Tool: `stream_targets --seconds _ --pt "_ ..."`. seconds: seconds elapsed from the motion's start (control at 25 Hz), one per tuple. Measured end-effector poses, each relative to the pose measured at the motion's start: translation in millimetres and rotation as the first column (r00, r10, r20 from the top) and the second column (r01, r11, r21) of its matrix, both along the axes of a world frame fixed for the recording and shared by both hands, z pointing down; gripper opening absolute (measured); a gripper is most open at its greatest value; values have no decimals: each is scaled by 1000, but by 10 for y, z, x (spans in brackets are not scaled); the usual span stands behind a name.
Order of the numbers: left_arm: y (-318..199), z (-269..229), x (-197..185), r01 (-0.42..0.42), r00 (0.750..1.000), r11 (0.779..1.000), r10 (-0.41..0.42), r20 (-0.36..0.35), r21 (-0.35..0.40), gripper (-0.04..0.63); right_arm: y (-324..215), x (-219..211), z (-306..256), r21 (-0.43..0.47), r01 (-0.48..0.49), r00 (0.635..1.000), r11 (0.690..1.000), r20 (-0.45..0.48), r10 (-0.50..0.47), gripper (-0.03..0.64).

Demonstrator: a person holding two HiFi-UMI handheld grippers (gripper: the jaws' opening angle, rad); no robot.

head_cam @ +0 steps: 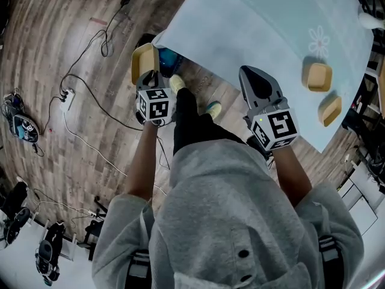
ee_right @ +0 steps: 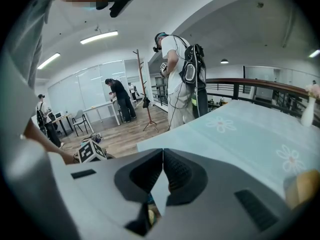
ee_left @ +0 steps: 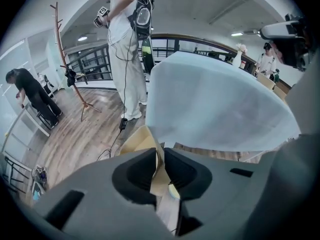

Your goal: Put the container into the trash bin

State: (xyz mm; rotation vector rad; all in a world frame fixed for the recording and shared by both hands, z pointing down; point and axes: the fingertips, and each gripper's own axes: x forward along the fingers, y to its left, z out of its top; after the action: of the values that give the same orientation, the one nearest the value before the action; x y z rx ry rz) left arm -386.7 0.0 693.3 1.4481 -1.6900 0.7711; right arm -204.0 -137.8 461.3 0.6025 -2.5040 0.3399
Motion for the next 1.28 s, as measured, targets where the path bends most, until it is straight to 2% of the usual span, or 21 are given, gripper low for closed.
stream_targets --seconds 0.04,0.08,0.12,0.52,0.88,0.96,1.12,1.28 --pt "-9 -2 -28 5 1000 1000 -5 3 2 53 0 0 2 -1 0 1000 1000 -1 0 26" --pt "-18 -9 -45 10 1000 1000 -10 0 5 96 -2 -1 2 -2 0 1000 1000 -1 0 26" --pt "-26 -17 -52 11 1000 1000 -11 -7 9 110 -2 -2 1 -3 1 1000 1000 0 -1 26" --pt "26 -166 -4 7 1000 999 -6 -17 32 109 49 -8 -78 9 9 1000 1000 29 -10 26" --pt "-9 -449 149 -35 999 996 36 -5 78 109 44 230 -297 53 -44 995 998 87 39 26" --pt "-61 -577 186 -42 999 994 41 13 101 99 39 334 -344 61 -63 993 996 100 57 26" --pt "-161 -886 275 -69 996 986 60 61 151 20 41 537 -459 77 -103 987 992 132 92 26" --pt "-228 -1232 360 -71 994 975 53 91 211 20 66 783 -597 87 -150 975 985 179 133 26"
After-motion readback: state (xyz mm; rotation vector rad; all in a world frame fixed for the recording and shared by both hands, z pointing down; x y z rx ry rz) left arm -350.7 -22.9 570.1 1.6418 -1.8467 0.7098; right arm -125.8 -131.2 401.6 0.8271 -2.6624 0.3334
